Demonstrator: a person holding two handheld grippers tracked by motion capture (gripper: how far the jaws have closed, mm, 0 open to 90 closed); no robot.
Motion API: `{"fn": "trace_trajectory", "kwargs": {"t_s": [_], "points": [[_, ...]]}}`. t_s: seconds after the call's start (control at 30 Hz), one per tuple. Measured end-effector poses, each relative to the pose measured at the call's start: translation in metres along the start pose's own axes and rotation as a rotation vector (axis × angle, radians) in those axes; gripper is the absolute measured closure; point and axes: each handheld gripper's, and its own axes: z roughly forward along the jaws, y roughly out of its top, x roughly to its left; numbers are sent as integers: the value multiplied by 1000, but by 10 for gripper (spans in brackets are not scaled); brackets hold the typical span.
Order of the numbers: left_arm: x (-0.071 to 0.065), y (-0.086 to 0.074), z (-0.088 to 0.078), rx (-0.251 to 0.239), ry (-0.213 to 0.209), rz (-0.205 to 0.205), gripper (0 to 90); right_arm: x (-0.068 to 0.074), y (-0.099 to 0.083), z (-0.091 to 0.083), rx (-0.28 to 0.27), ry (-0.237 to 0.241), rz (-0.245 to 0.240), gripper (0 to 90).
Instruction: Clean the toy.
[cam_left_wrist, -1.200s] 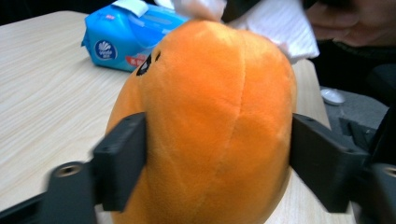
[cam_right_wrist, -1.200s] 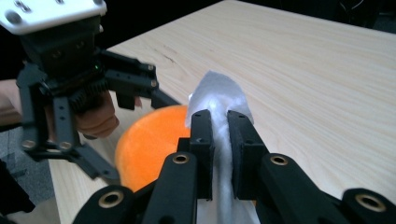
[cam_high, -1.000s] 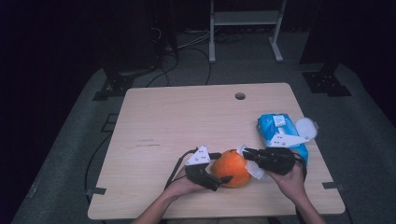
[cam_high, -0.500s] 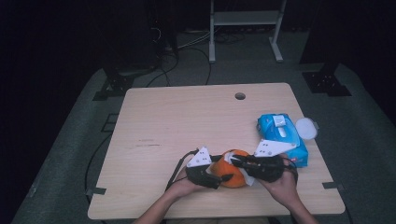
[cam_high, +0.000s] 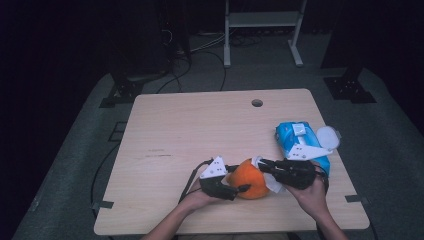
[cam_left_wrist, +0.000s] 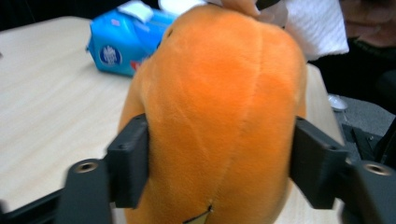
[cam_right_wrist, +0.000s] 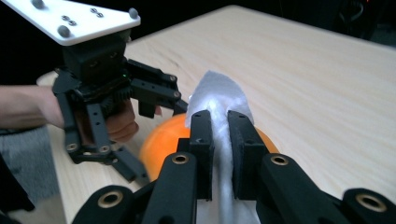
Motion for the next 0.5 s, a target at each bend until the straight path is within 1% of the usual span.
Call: {"fn": "trace_trajectory", "kwargs": {"t_s": [0.03, 0.07, 0.1, 0.13, 0.2, 0.23, 0.3, 0.33, 0.37, 0.4, 0.43, 0.5], "points": [[0, 4, -3, -5, -1, -3, 331, 2, 3, -3, -20, 4, -1, 800], [1, 12, -11, -17, -8, -6, 336, 3, 5, -4, -31, 7, -4, 800], [1, 19, -20, -37, -16, -3, 343, 4, 7, -6, -52, 13, 6, 800], [1, 22, -23, -44, -15, -1, 351, 2, 9, -7, -71, 20, 16, 800], [1, 25, -29, -38, -10, 4, 358, -2, 8, -5, -74, 28, 34, 800], [2, 26, -31, -30, -5, 10, 360, -4, 7, -3, -69, 32, 47, 800], [4, 24, -29, 22, 15, 7, 362, -9, 0, 6, -35, 27, 69, 802], [3, 21, -26, 47, 23, 5, 361, -8, -4, 12, -12, 18, 72, 803], [3, 17, -23, 70, 27, 4, 353, -6, -7, 17, 9, 15, 65, 803], [3, 14, -19, 80, 26, 1, 345, -2, -8, 21, 22, 13, 55, 804], [2, 14, -17, 80, 25, -3, 336, 3, -7, 24, 29, 17, 41, 804], [0, 16, -15, 87, 38, 11, 326, 10, -4, 26, 27, 13, 7, 804]]}}
